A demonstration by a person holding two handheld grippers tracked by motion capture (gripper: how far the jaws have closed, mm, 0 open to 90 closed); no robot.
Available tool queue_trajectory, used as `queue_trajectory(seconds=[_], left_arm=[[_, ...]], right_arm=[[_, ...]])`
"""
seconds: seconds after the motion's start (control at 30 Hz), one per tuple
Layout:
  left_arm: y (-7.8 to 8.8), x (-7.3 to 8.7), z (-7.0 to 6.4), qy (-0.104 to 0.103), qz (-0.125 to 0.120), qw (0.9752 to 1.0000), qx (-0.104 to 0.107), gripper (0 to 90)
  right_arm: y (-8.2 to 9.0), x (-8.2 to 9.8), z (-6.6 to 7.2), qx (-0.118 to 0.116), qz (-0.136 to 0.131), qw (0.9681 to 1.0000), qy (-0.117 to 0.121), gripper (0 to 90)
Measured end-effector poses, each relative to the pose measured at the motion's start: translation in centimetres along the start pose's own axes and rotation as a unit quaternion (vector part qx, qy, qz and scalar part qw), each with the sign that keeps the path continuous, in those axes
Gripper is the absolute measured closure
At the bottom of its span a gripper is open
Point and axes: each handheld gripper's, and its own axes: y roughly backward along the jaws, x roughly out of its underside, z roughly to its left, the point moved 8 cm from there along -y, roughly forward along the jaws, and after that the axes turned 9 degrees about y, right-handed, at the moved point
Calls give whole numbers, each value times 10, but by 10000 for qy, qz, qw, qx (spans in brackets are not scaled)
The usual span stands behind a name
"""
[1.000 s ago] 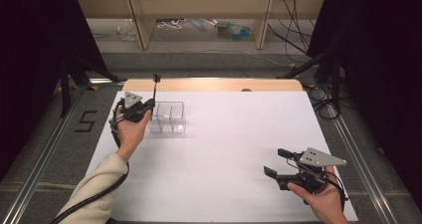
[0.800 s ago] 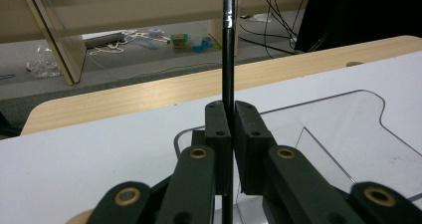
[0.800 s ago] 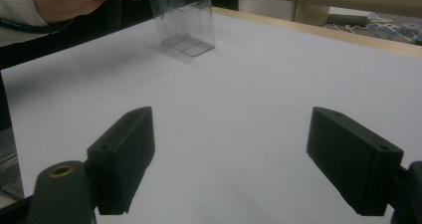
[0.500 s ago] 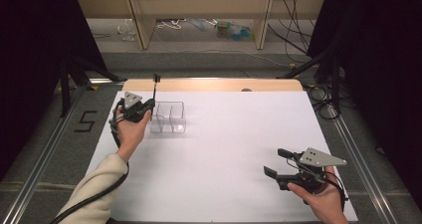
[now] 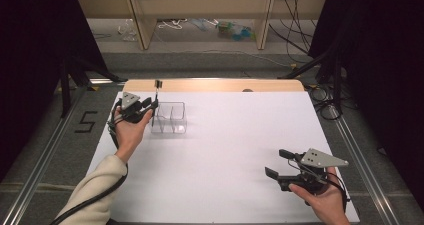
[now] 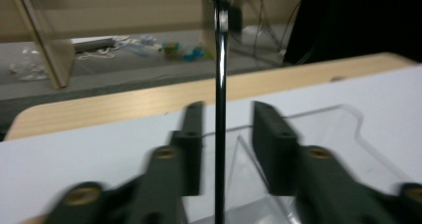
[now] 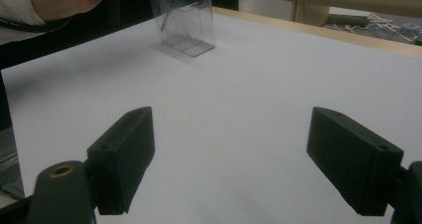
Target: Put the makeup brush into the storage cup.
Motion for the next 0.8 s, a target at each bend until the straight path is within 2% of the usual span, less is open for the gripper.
queue_trajectory(seconds=[0.03, 0.07, 0.13, 0.17, 0.23, 0.3, 0.33, 0.43, 0.53, 0.67, 0.7, 0.73, 0.8], left_arm=[[2, -3, -1, 47, -97, 9999, 12, 440], [3, -4, -2, 42, -132, 9999, 48, 402], [6, -6, -3, 3, -168, 9998, 112, 370], [7, -6, -4, -60, -188, 9997, 125, 355], [8, -7, -4, -153, -240, 9995, 146, 324], [8, -7, -5, -223, -276, 9993, 149, 303], [8, -8, -5, -263, -323, 9990, 138, 295], [9, -10, -5, -378, -398, 9984, 130, 281], [10, -11, -6, -423, -425, 9980, 186, 258], [10, -11, -9, -455, -476, 9975, 263, 208], [10, -11, -9, -484, -477, 9973, 263, 191], [10, -11, -10, -490, -488, 9972, 277, 182], [11, -12, -12, -448, -513, 9971, 327, 169]], right_arm=[[0, 0, 0, -3, 3, 10000, -2, 200], [0, 0, 0, -11, 15, 10000, 6, 199], [0, 0, -1, -4, 16, 9999, 101, 199], [1, 1, 1, -29, 51, 10000, 27, 199], [0, 1, 0, -20, 45, 10000, 30, 199], [0, 0, -1, 38, -24, 9999, 118, 199], [0, 1, 0, -4, 55, 10000, 41, 199], [0, 1, 1, -19, 37, 10000, 23, 199], [0, 0, -2, 36, -3, 9999, 148, 199], [0, 0, -2, 39, -30, 9999, 154, 199], [0, 0, 0, 0, -3, 10000, 53, 199], [0, 0, -2, 35, -14, 9999, 133, 199], [0, -1, -2, 52, -56, 9999, 148, 199]])
